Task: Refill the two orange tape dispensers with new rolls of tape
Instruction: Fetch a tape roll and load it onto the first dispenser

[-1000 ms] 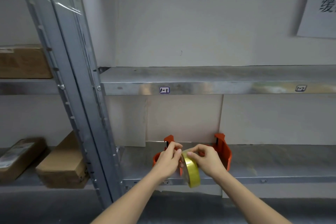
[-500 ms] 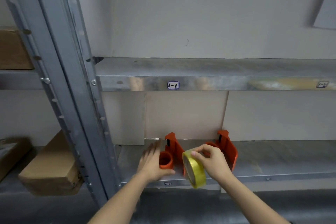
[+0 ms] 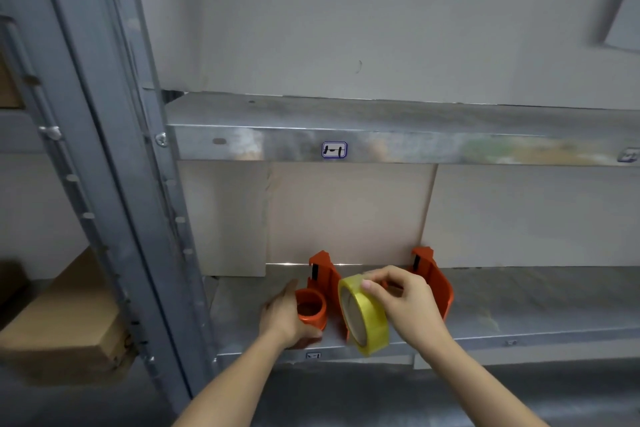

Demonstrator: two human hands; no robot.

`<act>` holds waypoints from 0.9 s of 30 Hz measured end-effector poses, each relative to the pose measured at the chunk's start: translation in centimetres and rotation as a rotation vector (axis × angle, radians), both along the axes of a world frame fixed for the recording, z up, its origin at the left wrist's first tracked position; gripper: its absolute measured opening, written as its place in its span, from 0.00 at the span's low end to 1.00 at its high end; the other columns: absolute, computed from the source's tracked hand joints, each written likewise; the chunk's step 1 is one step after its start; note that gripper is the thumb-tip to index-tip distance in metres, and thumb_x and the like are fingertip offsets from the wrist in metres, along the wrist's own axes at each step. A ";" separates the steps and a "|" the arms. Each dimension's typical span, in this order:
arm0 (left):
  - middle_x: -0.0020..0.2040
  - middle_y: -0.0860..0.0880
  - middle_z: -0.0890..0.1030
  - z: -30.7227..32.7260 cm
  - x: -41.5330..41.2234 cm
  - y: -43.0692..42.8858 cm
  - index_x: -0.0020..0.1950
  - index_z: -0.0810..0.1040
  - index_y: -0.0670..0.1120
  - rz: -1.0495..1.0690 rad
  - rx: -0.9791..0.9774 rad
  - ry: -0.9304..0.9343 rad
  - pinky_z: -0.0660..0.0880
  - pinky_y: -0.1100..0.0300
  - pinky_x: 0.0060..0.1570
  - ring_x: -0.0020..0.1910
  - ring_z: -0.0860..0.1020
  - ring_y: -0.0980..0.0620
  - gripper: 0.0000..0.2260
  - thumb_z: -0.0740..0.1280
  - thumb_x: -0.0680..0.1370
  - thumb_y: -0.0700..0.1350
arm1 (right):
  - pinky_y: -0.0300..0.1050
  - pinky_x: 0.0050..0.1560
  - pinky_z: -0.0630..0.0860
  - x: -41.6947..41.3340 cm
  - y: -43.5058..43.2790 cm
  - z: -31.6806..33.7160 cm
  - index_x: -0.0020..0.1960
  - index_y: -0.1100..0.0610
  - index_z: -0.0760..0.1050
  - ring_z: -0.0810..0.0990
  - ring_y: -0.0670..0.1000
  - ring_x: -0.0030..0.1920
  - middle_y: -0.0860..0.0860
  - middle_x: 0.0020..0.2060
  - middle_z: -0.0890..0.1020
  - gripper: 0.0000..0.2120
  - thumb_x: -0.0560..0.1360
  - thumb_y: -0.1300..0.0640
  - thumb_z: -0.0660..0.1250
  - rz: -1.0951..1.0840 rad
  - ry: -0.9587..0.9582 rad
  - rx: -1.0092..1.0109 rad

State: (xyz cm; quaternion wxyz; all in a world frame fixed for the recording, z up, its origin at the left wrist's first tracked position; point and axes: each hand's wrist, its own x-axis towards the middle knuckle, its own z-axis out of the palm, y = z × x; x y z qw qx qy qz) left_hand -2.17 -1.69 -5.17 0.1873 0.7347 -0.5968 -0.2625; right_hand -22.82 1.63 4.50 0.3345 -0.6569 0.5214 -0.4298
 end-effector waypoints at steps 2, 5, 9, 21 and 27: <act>0.67 0.49 0.76 0.7 0.0 -0.1 0.75 0.58 0.51 0.009 -0.037 0.100 0.75 0.50 0.63 0.64 0.76 0.47 0.52 0.81 0.57 0.56 | 0.44 0.49 0.79 0.2 -0.1 0.4 0.41 0.51 0.83 0.82 0.44 0.45 0.46 0.40 0.85 0.01 0.71 0.55 0.72 0.001 0.010 0.009; 0.62 0.52 0.77 2.6 -0.1 -0.2 0.72 0.61 0.52 -0.006 -0.117 0.198 0.76 0.52 0.60 0.61 0.77 0.48 0.50 0.83 0.56 0.54 | 0.41 0.46 0.77 0.7 -0.5 1.0 0.41 0.52 0.83 0.81 0.44 0.43 0.46 0.39 0.84 0.01 0.71 0.55 0.72 -0.013 0.023 0.009; 0.58 0.53 0.77 4.7 -0.4 0.4 0.67 0.65 0.52 -0.078 -0.156 0.271 0.78 0.49 0.58 0.57 0.79 0.48 0.49 0.81 0.50 0.58 | 0.43 0.45 0.75 1.0 -1.0 1.6 0.38 0.50 0.80 0.80 0.45 0.41 0.44 0.36 0.83 0.04 0.71 0.55 0.72 -0.082 0.011 -0.003; 0.62 0.53 0.76 6.5 -2.5 4.0 0.69 0.67 0.55 -0.120 -0.166 0.225 0.77 0.51 0.60 0.59 0.77 0.51 0.45 0.73 0.55 0.69 | 0.41 0.46 0.73 0.6 -0.6 -0.1 0.39 0.51 0.79 0.80 0.46 0.44 0.44 0.37 0.82 0.04 0.72 0.57 0.71 -0.104 0.051 0.052; 0.63 0.49 0.75 7.9 -4.6 4.9 0.70 0.66 0.55 -0.152 -0.158 0.242 0.78 0.52 0.59 0.58 0.77 0.51 0.46 0.75 0.56 0.69 | 0.46 0.51 0.76 -0.7 -0.7 1.4 0.41 0.54 0.80 0.80 0.49 0.45 0.46 0.38 0.82 0.03 0.73 0.56 0.70 -0.091 0.053 0.040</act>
